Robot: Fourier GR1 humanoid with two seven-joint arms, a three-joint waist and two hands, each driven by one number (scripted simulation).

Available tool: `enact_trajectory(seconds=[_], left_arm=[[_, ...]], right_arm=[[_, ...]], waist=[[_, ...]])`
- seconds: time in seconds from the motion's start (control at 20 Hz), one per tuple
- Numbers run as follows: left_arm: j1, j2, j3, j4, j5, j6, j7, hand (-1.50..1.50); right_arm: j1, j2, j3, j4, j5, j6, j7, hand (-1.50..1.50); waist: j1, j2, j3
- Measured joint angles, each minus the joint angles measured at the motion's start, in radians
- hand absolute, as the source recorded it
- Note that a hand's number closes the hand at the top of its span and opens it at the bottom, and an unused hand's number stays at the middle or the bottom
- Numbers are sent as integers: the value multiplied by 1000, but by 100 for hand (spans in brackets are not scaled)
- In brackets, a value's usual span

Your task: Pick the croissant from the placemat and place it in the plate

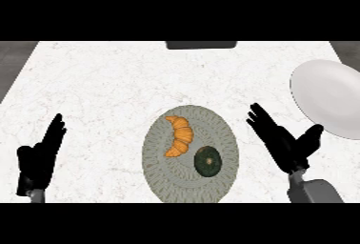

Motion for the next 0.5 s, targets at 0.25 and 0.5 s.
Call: enact_trajectory(seconds=[0.25, 0.5], left_arm=[[-1, -50, -43, 5, 20, -24, 52, 0], [-9, -116, -87, 14, 61, -57, 87, 0]], right_arm=[[-178, -6, -55, -23, 72, -82, -57, 150], [-294, -101, -72, -14, 329, -293, -88, -150]], waist=[[13, -2, -21], [10, -4, -34]])
